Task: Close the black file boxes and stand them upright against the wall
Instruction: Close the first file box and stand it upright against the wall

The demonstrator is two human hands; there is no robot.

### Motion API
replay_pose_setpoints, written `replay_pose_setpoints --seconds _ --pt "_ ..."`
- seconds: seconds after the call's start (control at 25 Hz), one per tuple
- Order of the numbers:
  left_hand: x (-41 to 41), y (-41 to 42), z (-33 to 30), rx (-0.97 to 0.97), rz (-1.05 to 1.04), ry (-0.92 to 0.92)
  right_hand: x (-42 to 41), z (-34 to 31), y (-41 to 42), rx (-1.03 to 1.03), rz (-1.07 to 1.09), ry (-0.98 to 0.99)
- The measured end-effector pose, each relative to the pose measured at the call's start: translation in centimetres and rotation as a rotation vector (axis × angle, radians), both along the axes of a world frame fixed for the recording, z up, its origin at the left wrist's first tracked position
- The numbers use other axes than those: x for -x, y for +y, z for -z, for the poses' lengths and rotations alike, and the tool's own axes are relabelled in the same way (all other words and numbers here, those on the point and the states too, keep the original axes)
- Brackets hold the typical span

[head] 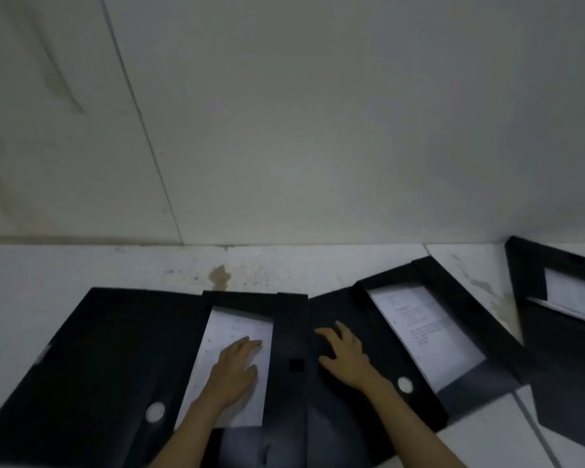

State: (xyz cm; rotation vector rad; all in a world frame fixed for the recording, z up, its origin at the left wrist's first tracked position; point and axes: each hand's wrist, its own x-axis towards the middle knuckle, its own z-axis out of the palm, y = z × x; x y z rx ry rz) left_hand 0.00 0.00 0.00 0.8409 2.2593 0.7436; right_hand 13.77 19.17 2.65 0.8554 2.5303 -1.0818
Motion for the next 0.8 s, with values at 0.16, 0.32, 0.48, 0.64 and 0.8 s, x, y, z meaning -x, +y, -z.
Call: replay_pose_setpoints --seconds 0.16,0.32,0.48,0.64,0.8 --pt "-0.8 -0.6 0.8 0.110 -0.009 0.125 -1.2 1.7 0.0 -0.075 0.058 -0.044" --pt "-1.3 -1.8 1.8 0.211 -0.145 0.238 -1.7 3.1 -0.4 -0.147 0.019 -0.066" --pt "-1.2 -2.6 1.7 0.269 -0.292 0.214 -1.8 3.5 -1.2 -0.174 0.016 -0.064" --pt "-0.3 -2.5 1.2 0.258 -0.401 0.107 -0.8 3.0 -3.1 -0.125 0.011 -0.101" --pt "-0.2 -2.0 0.4 0.205 -0.453 0.089 0.2 2.7 -4.6 0.027 0.143 -0.022"
